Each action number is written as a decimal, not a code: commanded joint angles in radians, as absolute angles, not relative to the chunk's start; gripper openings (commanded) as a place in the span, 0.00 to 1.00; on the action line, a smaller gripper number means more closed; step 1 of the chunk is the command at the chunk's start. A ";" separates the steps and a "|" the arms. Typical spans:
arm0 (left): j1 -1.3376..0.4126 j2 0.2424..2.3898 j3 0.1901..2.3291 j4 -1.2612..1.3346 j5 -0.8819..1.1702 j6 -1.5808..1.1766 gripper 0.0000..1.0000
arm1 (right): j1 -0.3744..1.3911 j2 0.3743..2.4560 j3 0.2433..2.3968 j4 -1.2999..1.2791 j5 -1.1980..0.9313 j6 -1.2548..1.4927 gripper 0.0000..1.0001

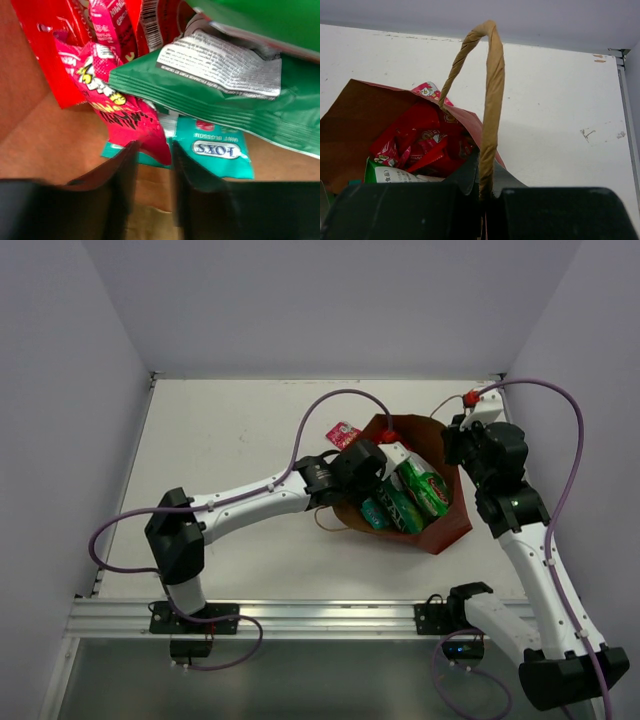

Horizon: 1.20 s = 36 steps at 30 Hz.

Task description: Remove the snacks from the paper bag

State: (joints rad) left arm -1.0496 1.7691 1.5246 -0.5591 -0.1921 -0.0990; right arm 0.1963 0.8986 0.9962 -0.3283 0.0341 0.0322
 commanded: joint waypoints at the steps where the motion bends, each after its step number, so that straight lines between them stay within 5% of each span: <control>1: -1.051 1.767 1.572 -0.496 -0.239 -0.069 0.23 | 0.196 0.854 1.014 -0.189 0.032 0.028 0.00; 4: -1.052 1.750 1.575 -0.489 -0.238 -0.074 0.00 | 0.196 0.854 1.015 -0.190 0.043 0.025 0.00; 16: -1.020 1.396 1.601 -0.712 -0.535 -0.195 0.00 | 0.198 0.845 1.015 -0.193 0.060 0.014 0.00; 23: -0.754 1.235 1.443 -0.741 -0.496 -0.252 0.00 | 0.196 0.839 1.011 -0.193 0.077 0.008 0.00; 29: -0.473 1.305 1.185 -0.528 -0.486 -0.225 0.00 | 0.196 0.844 1.012 -0.193 0.074 0.008 0.00; 36: -0.256 1.578 1.176 -0.350 -0.439 -0.262 0.00 | 0.196 0.844 0.999 -0.184 0.063 0.009 0.00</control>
State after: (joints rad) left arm -0.2977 1.5364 1.1378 -0.5011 -0.4595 -0.2272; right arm 0.1963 0.8822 0.9852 -0.3279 0.0429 0.0212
